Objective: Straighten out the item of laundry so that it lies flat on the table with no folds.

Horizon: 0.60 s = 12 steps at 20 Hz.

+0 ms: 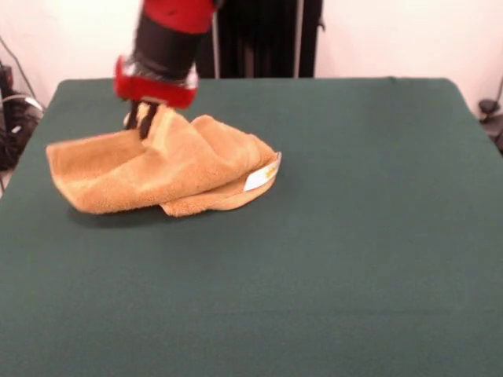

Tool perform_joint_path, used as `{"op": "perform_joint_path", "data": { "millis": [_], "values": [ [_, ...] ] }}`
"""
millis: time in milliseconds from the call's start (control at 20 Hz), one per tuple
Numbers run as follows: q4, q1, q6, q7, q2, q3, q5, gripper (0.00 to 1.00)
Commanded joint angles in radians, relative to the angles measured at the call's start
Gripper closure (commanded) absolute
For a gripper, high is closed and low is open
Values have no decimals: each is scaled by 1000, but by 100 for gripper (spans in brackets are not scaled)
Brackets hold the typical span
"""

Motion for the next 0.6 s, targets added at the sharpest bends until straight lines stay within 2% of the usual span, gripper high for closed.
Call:
{"op": "perform_joint_path", "data": {
  "millis": [50, 300, 450, 600],
  "values": [
    [-35, 184, 176, 713, -83, -237, 138, 100],
    [-51, 330, 347, 726, -142, -284, 276, 100],
    [-86, 407, 421, 768, -130, -315, 290, 100],
    [-100, 444, 409, 811, -109, -337, 293, 100]
  ]
}}
